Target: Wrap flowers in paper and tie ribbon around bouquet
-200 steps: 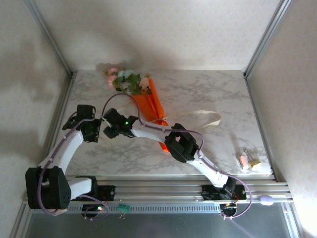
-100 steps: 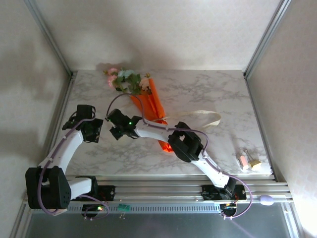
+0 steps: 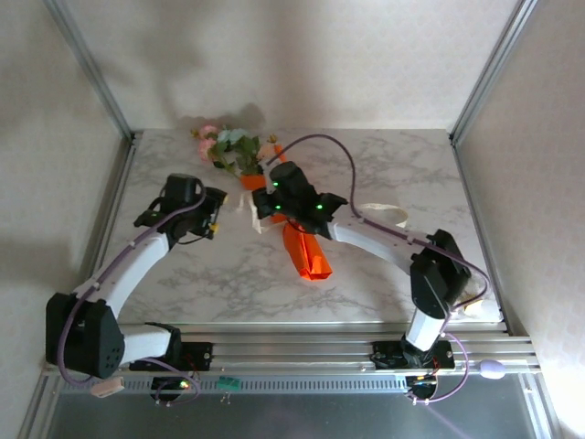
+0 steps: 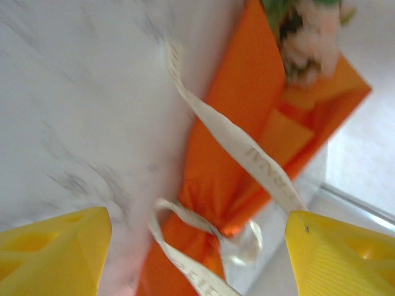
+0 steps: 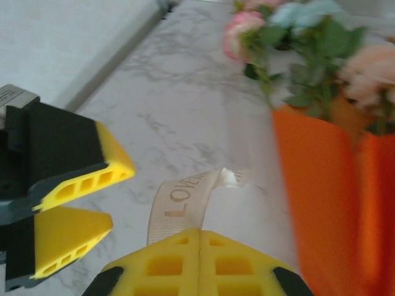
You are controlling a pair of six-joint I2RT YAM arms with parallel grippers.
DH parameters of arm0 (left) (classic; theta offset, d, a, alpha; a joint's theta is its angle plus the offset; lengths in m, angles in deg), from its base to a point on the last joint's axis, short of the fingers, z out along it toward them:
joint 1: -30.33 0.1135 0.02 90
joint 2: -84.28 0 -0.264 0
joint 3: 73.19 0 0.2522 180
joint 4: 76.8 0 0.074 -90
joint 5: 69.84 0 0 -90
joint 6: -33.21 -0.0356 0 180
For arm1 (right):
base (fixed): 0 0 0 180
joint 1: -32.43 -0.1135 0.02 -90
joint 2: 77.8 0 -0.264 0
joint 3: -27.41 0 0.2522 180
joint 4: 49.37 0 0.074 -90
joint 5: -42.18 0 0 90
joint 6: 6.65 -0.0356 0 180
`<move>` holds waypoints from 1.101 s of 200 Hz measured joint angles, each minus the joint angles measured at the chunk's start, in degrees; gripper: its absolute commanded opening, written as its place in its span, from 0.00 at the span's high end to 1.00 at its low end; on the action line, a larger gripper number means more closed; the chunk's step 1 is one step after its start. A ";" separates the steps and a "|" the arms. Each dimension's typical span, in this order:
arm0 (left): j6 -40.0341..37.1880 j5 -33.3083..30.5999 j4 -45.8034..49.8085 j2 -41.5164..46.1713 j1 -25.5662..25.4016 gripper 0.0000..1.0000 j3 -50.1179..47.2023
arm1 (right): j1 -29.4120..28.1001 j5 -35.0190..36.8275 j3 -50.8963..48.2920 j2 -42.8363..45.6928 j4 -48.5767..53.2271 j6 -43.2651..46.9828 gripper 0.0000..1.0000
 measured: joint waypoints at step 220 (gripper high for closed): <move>37.31 -3.65 -24.70 -13.40 -20.22 0.02 0.68 | 10.97 -8.90 -12.04 11.91 -1.36 -4.33 1.00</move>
